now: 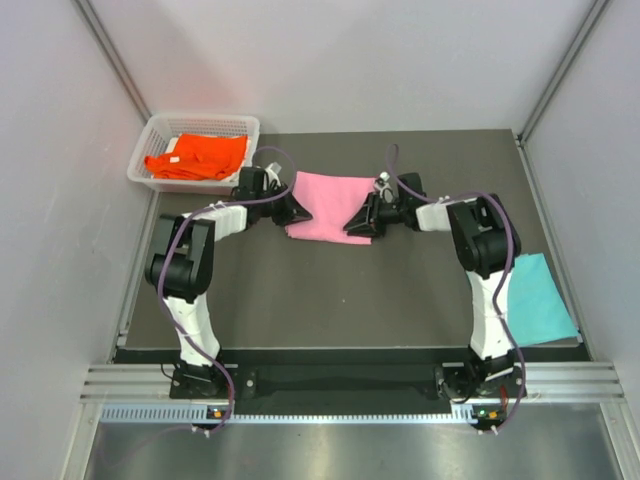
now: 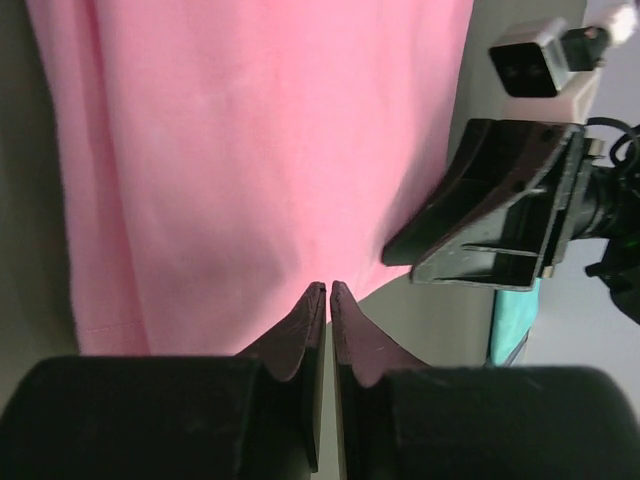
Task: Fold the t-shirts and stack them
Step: Fold the tshirt
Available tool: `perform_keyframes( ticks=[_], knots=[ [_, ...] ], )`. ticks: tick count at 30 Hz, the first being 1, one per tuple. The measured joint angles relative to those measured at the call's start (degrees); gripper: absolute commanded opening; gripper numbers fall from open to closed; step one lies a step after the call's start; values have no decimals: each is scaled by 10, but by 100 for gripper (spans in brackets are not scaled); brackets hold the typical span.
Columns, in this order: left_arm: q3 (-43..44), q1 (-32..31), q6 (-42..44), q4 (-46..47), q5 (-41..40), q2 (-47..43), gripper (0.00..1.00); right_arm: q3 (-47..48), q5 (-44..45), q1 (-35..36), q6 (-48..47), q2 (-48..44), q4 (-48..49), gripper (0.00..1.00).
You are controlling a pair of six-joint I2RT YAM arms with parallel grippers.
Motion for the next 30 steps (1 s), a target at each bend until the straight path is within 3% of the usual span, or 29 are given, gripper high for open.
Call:
perform_keyframes(
  ticks=[5, 10, 20, 26, 30],
  knots=[
    [0, -30, -16, 20, 0, 1, 12, -12, 10, -46, -58, -69, -81, 49],
    [-1, -58, -35, 50, 5, 7, 12, -9, 13, -90, -78, -103, -101, 50],
    [12, -2, -19, 40, 40, 75, 14, -7, 33, -114, -92, -108, -139, 57],
    [-16, -11, -10, -11, -6, -15, 30, -27, 62, -115, -113, -151, -172, 67],
    [-72, -50, -79, 1, -71, -128, 38, -37, 87, -115, -129, -176, -195, 74]
  ],
)
